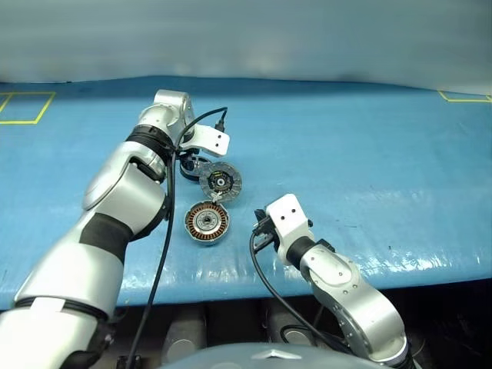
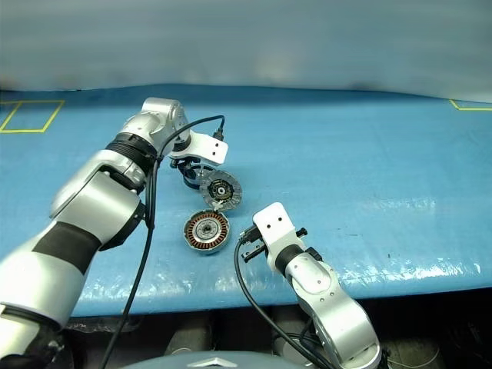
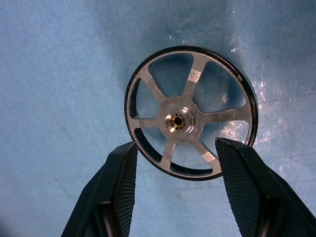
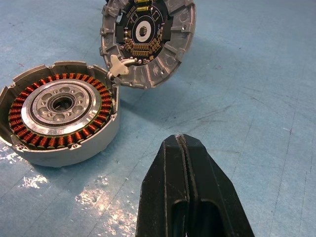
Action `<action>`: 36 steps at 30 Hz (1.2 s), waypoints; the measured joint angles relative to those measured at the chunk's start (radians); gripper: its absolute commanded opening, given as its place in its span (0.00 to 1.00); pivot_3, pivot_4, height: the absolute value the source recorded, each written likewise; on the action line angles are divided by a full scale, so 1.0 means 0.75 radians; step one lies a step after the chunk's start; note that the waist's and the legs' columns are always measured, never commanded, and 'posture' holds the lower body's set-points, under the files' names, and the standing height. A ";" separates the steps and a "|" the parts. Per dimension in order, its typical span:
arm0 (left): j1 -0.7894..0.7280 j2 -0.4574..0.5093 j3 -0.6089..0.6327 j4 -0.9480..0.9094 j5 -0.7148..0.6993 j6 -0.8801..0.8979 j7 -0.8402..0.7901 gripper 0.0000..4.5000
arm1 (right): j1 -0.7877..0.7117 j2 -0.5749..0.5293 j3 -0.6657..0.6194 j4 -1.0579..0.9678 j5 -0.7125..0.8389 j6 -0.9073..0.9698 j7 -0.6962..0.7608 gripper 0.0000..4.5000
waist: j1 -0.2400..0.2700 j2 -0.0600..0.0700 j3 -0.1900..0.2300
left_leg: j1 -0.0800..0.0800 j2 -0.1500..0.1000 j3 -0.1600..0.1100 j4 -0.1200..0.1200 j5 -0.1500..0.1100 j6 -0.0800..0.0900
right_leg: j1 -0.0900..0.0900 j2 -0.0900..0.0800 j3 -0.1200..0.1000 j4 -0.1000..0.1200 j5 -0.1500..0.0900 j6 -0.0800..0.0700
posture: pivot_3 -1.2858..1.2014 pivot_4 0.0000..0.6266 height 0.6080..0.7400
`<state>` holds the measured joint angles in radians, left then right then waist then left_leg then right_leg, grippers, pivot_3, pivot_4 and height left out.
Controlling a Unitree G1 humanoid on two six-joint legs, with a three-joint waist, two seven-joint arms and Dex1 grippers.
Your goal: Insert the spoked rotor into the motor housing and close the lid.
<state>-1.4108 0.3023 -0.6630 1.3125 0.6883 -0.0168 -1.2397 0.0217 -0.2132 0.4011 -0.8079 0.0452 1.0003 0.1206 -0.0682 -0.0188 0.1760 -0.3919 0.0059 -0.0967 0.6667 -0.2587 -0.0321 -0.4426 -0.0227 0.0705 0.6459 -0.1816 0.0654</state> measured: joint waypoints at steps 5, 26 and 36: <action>0.025 -0.017 -0.002 0.007 0.005 -0.001 0.025 0.60 | 0.023 0.004 0.001 -0.017 -0.005 0.000 -0.023 0.00 | 0.000 0.000 0.000 | 0.000 0.000 0.000 0.000 0.000 0.000 | 0.000 0.000 0.000 0.000 0.000 0.000 | 0.52 0.24 1.00; 0.029 -0.087 -0.018 0.023 0.022 -0.029 0.082 0.60 | 0.109 0.003 0.006 -0.067 -0.042 0.003 -0.101 0.00 | 0.001 0.000 0.000 | 0.000 0.000 0.000 0.002 0.000 0.000 | 0.001 0.000 0.000 0.000 0.000 0.000 | 0.52 0.24 1.00; 0.028 -0.079 -0.015 0.025 0.020 0.009 0.112 0.60 | 0.112 0.019 0.005 -0.074 -0.048 0.003 -0.105 0.00 | 0.000 0.000 0.000 | 0.000 0.000 0.000 0.002 0.000 0.000 | 0.001 0.000 0.000 0.001 0.000 0.001 | 0.52 0.24 1.00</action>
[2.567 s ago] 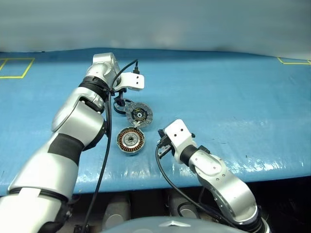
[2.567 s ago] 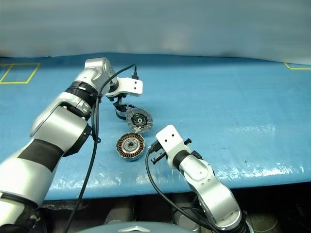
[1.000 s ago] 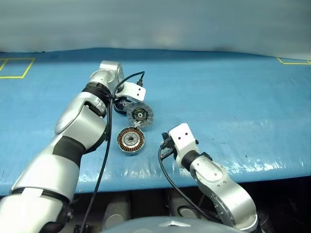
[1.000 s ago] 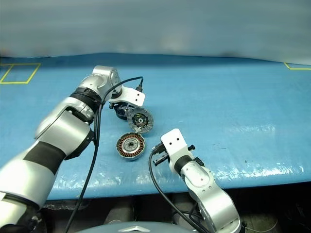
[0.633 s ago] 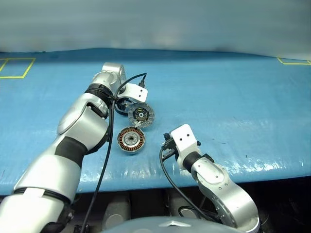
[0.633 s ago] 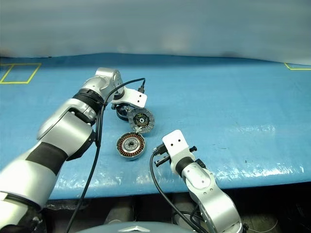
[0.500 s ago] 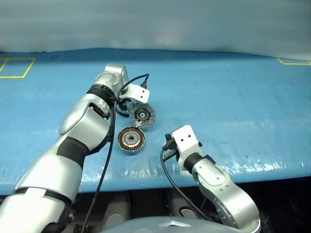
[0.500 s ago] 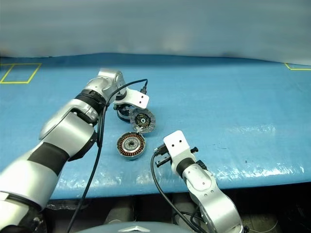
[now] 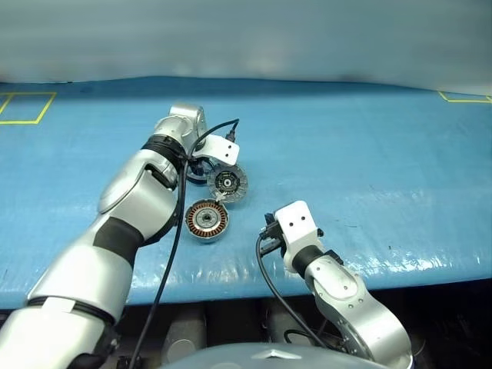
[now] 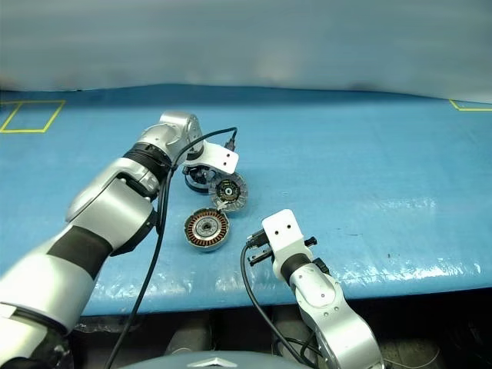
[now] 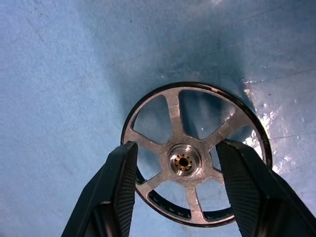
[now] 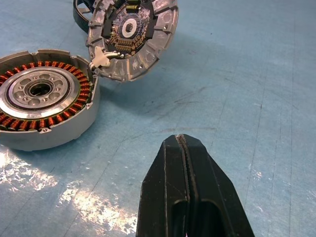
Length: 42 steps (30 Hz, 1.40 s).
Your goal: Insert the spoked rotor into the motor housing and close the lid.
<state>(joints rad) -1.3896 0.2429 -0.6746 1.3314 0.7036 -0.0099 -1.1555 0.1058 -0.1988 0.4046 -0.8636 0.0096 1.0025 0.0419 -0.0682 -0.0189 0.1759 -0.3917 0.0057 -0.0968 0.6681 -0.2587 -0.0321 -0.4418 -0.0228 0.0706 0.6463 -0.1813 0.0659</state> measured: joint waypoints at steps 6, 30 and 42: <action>0.000 0.026 0.001 0.000 -0.002 0.016 0.007 0.60 | -0.030 -0.005 -0.001 0.007 0.001 0.000 0.022 0.00 | 0.000 0.000 0.000 | 0.000 0.000 0.000 0.000 0.000 0.000 | 0.000 0.000 0.000 0.000 0.000 0.000 | 0.52 0.24 1.00; 0.027 -0.006 0.008 0.004 -0.013 0.042 -0.014 0.38 | -0.029 0.002 -0.003 0.024 -0.013 -0.001 0.012 0.00 | 0.002 0.000 -0.001 | 0.002 0.000 0.000 0.000 0.000 0.000 | 0.003 0.000 0.000 0.000 0.000 0.000 | 0.52 0.24 1.00; 0.026 0.027 0.038 0.004 -0.024 0.034 0.026 0.38 | -0.073 0.005 -0.008 0.044 -0.023 -0.015 0.007 0.00 | -0.002 0.000 -0.001 | 0.003 0.000 0.000 0.001 0.000 0.000 | 0.003 0.000 0.000 0.000 0.000 0.000 | 0.52 0.24 1.00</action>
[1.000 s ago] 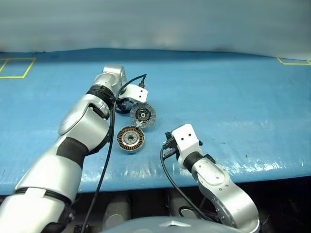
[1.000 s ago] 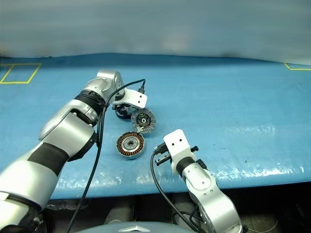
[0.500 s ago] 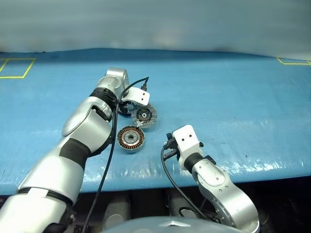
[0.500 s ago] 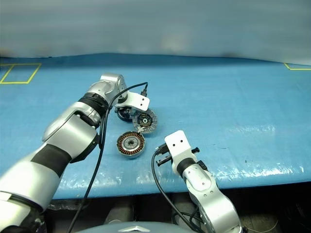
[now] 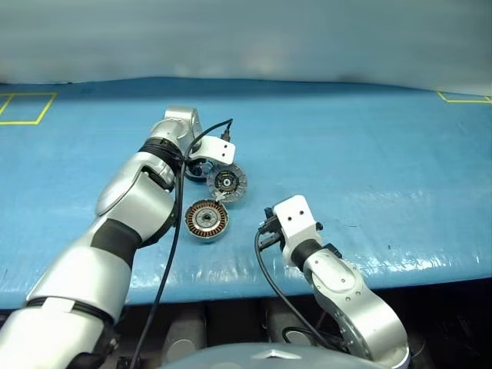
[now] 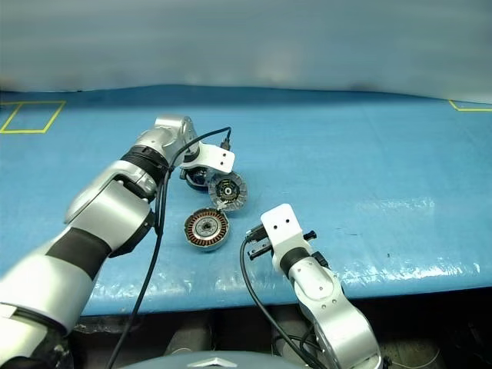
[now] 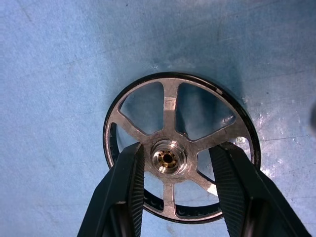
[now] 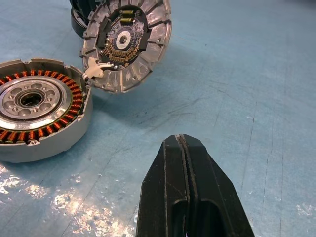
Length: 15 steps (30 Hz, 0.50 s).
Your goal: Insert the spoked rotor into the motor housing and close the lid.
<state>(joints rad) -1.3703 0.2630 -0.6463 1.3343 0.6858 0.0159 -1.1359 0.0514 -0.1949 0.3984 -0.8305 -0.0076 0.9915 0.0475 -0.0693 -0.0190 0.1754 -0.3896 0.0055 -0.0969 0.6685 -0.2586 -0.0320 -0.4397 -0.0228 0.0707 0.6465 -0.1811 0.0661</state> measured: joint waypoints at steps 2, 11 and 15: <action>-0.010 0.031 0.014 0.000 -0.002 -0.009 0.034 0.38 | -0.028 0.005 -0.008 0.015 0.001 -0.010 0.004 0.00 | 0.000 0.000 0.000 | 0.000 0.000 0.000 0.000 0.000 0.000 | -0.001 0.000 0.000 0.000 0.000 0.000 | 0.52 0.24 1.00; -0.131 0.257 0.104 -0.020 -0.055 -0.077 0.053 0.38 | -0.164 0.038 -0.013 0.185 0.020 -0.104 0.073 0.00 | -0.007 0.000 0.000 | -0.001 0.000 0.000 -0.002 0.000 0.000 | -0.002 0.000 0.000 -0.001 0.000 0.000 | 0.52 0.24 1.00; -0.126 0.329 0.178 -0.064 -0.130 -0.099 0.014 0.38 | -0.208 0.054 0.003 0.251 0.025 -0.154 0.105 0.00 | -0.002 0.000 0.000 | -0.004 0.000 -0.001 -0.001 0.000 0.000 | -0.004 0.000 -0.001 -0.001 0.000 0.000 | 0.52 0.24 1.00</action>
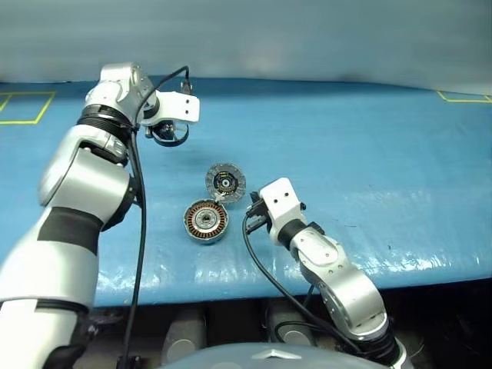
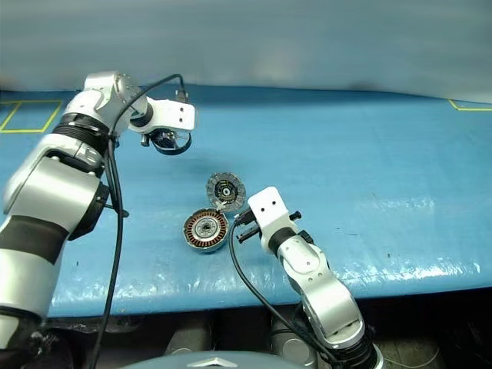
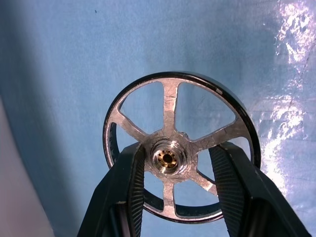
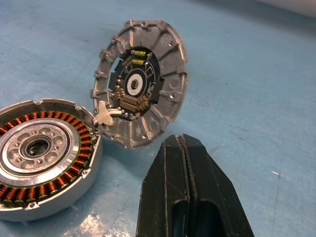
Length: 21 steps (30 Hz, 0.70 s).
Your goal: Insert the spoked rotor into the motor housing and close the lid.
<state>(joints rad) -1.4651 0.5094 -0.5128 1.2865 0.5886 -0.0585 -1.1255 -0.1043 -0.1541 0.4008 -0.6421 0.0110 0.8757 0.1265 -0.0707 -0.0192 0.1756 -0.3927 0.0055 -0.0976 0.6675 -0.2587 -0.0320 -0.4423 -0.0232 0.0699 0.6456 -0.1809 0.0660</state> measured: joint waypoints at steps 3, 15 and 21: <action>0.026 0.062 0.078 -0.115 -0.079 -0.002 -0.047 0.38 | -0.022 0.007 0.019 0.038 0.001 -0.035 0.023 0.00 | 0.001 0.000 0.000 | 0.000 0.000 0.000 0.000 0.000 0.000 | -0.001 -0.001 0.000 0.000 0.002 -0.002 | 0.52 0.24 1.00; 0.540 0.284 0.277 -1.206 -0.333 0.379 -0.253 0.38 | -0.082 0.039 0.056 0.189 0.007 -0.177 0.109 0.00 | -0.017 0.001 0.000 | 0.000 0.001 -0.001 -0.001 0.000 -0.001 | -0.002 0.000 0.000 0.002 0.004 -0.007 | 0.52 0.24 1.00; 0.747 0.350 0.295 -1.569 -0.450 0.513 -0.319 0.38 | 0.021 0.005 0.028 0.186 0.087 -0.270 0.207 0.00 | -0.009 0.000 0.000 | 0.001 0.001 -0.001 0.000 0.001 -0.001 | -0.001 0.000 0.000 0.003 0.003 -0.006 | 0.52 0.24 1.00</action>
<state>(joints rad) -0.9046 0.7716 -0.2912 0.1095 0.2509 0.3266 -1.3643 -0.0885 -0.1500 0.4219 -0.5026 0.0765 0.6730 0.2815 -0.0774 -0.0188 0.1754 -0.3917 0.0060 -0.0981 0.6678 -0.2583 -0.0326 -0.4429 -0.0233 0.0696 0.6477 -0.1788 0.0616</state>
